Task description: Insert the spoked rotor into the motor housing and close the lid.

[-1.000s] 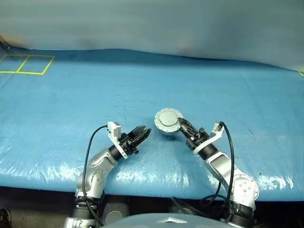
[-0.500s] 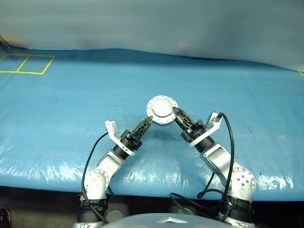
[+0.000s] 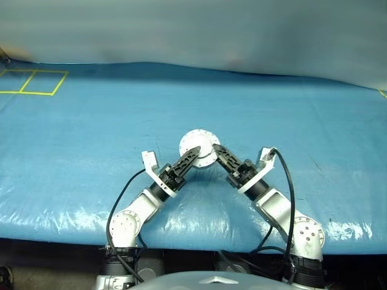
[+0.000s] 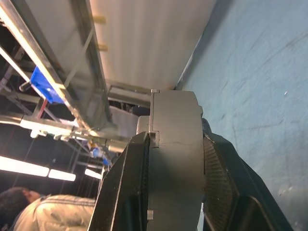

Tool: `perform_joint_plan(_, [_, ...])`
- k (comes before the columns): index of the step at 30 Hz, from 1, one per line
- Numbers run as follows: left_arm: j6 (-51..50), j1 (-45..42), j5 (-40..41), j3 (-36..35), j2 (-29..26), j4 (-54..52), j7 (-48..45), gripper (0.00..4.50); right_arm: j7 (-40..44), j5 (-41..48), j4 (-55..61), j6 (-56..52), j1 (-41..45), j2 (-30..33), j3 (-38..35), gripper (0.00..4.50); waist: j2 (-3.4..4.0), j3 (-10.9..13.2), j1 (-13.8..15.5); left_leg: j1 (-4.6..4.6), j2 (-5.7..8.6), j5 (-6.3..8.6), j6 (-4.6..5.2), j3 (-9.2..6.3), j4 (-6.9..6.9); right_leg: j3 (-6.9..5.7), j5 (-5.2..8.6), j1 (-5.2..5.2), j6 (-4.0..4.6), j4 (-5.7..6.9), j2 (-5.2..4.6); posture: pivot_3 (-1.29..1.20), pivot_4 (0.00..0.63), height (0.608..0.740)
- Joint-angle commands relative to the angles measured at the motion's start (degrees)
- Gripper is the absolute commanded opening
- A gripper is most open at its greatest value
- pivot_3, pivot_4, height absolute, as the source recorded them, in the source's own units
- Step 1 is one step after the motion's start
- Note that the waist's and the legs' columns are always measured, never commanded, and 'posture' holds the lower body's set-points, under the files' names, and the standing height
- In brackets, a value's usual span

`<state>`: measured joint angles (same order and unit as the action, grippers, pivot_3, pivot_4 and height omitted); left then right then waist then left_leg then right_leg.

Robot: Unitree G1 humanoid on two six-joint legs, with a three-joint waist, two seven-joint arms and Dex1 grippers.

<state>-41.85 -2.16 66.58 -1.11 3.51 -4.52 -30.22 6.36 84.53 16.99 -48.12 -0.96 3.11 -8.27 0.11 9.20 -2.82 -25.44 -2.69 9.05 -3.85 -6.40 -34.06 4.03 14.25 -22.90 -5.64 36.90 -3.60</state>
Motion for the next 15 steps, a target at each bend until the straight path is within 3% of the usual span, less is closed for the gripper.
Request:
perform_joint_plan(1, [-0.65,-1.16,2.2,0.27,4.39,0.77,0.83,4.44,3.01,1.24,4.78,0.5,0.57,0.74,1.11,1.17,-0.01,0.0,0.17,-0.01,0.0,0.0,0.0,0.0,-0.01,0.0,0.0,0.0,0.0,0.0,0.0,0.0,0.15,0.74])
perform_joint_plan(8, [1.71,-1.53,1.24,0.6,5.08,1.01,0.55,4.44,3.57,0.95,4.63,1.56,0.69,1.33,1.75,1.17,-0.01,0.01,0.42,-0.02,0.01,0.0,0.0,-0.01,-0.1,0.0,0.0,0.03,-0.01,0.0,0.0,0.0,0.15,0.74])
perform_joint_plan(11, [3.15,-1.37,2.49,-0.53,5.81,1.27,0.64,3.84,3.57,0.12,4.47,2.29,0.77,1.46,1.64,1.17,-0.01,0.0,0.46,-0.02,0.01,0.0,0.0,-0.01,-0.07,0.0,0.0,0.02,-0.01,0.0,0.0,0.0,0.15,0.74])
perform_joint_plan(15, [4.18,-1.28,4.58,-0.96,6.32,1.15,0.31,2.56,2.65,-1.55,3.83,3.1,0.83,1.43,1.84,1.17,-0.01,0.0,0.55,-0.03,0.01,0.0,0.0,-0.01,-0.08,0.0,0.0,0.02,-0.01,0.0,0.0,0.0,0.15,0.74])
